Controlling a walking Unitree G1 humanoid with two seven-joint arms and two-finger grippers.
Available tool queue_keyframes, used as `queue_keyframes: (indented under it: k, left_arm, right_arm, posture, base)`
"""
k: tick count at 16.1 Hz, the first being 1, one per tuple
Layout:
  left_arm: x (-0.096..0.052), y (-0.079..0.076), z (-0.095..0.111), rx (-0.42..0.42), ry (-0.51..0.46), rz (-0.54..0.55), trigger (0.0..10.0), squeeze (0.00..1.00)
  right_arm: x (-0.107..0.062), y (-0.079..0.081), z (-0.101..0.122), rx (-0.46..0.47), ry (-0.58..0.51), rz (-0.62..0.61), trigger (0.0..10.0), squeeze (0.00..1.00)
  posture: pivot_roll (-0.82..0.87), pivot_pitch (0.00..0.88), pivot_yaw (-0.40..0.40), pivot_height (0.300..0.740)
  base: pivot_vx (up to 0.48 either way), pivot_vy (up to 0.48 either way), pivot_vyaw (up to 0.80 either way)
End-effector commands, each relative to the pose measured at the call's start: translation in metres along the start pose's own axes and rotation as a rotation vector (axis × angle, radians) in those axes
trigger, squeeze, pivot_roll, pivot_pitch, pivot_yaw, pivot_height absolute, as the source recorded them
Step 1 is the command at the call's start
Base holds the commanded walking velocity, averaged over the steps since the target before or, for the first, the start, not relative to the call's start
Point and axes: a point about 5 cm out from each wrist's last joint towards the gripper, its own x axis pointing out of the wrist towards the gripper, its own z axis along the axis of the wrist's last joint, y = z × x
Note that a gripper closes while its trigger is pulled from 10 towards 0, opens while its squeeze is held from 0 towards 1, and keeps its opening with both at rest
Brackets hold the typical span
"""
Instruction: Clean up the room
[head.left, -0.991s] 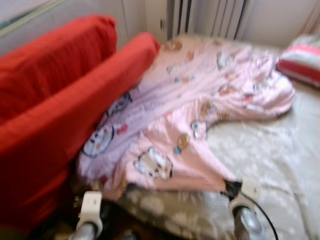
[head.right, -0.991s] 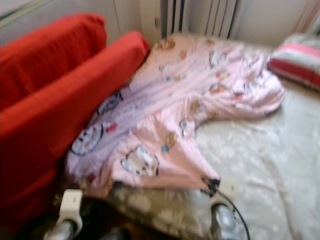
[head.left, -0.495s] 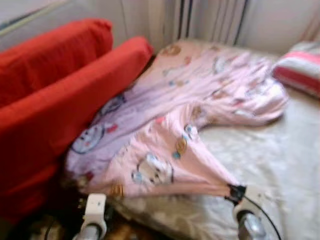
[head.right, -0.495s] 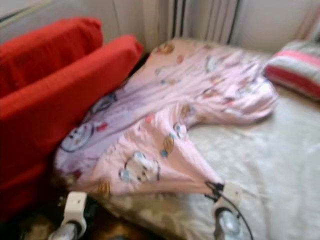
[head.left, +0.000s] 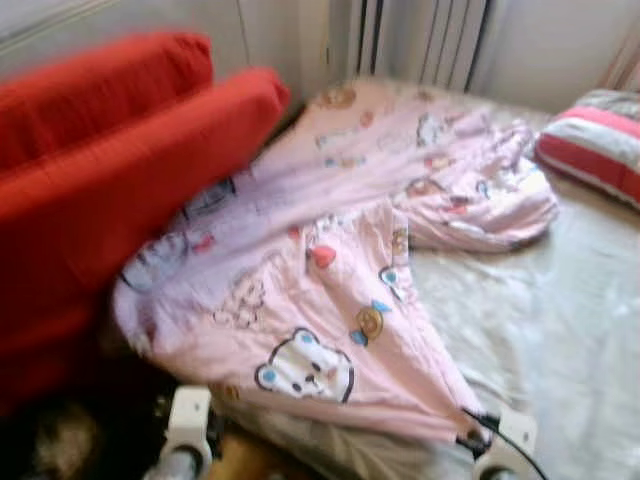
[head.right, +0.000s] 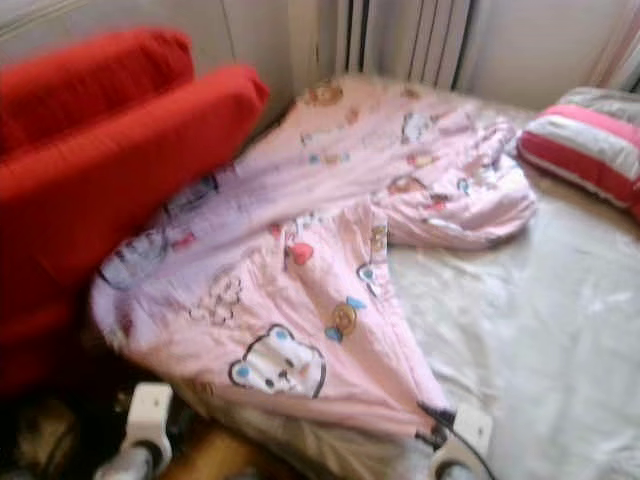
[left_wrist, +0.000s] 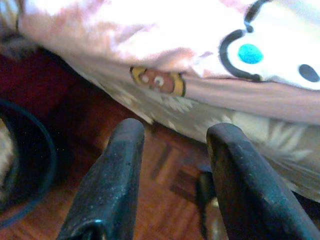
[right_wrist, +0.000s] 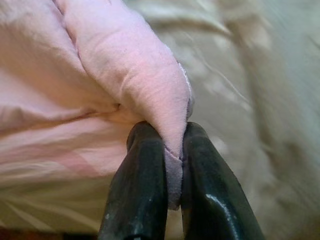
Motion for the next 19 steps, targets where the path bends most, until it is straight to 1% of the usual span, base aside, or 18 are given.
queue_keyframes:
  k: [1,2,4,5,7,10,19]
  left_arm:
    - [-0.004,0.005,-0.010,0.007,0.035,0.010,10.0,0.00]
    - [-0.004,0.005,-0.010,0.008,0.035,0.009,10.0,0.00]
    - [-0.005,0.006,-0.012,0.001,0.051,0.007,10.0,0.00]
    - [-0.005,0.007,-0.014,0.001,0.064,0.012,10.0,0.00]
    - [-0.006,0.007,-0.016,0.000,0.065,0.011,10.0,0.00]
    - [-0.007,0.006,-0.019,0.000,0.080,0.011,10.0,0.00]
    - [-0.008,0.006,-0.020,-0.012,0.090,0.006,10.0,0.00]
  right_arm:
    - [-0.004,-0.014,-0.011,0.047,0.036,-0.062,10.0,0.00]
    - [-0.005,-0.015,-0.012,0.046,0.037,-0.060,10.0,0.00]
    - [-0.007,-0.011,-0.018,-0.035,0.053,-0.015,10.0,0.00]
    - [-0.007,-0.009,-0.019,-0.048,0.056,-0.007,10.0,0.00]
    - [-0.007,-0.006,-0.018,-0.050,0.044,0.018,10.0,0.00]
    - [-0.006,-0.003,-0.017,-0.083,0.046,0.048,10.0,0.00]
    - [-0.006,-0.005,-0.017,-0.080,0.049,0.045,10.0,0.00]
  posture:
    - [0.12,0.153,-0.002,0.740]
    - [0.11,0.152,-0.001,0.740]
    - [0.12,0.153,0.000,0.740]
    - [0.11,0.153,0.000,0.740]
    - [0.11,0.152,0.001,0.740]
    - [0.12,0.151,-0.001,0.740]
    - [0.11,0.151,-0.002,0.740]
  base:
    - [0.000,-0.304,0.00]
    - [0.000,-0.311,0.00]
    - [0.000,-0.172,0.00]
    - [0.000,0.000,0.00]
    - [0.000,0.000,0.00]
    - [0.000,0.000,0.00]
    - [0.000,0.000,0.00]
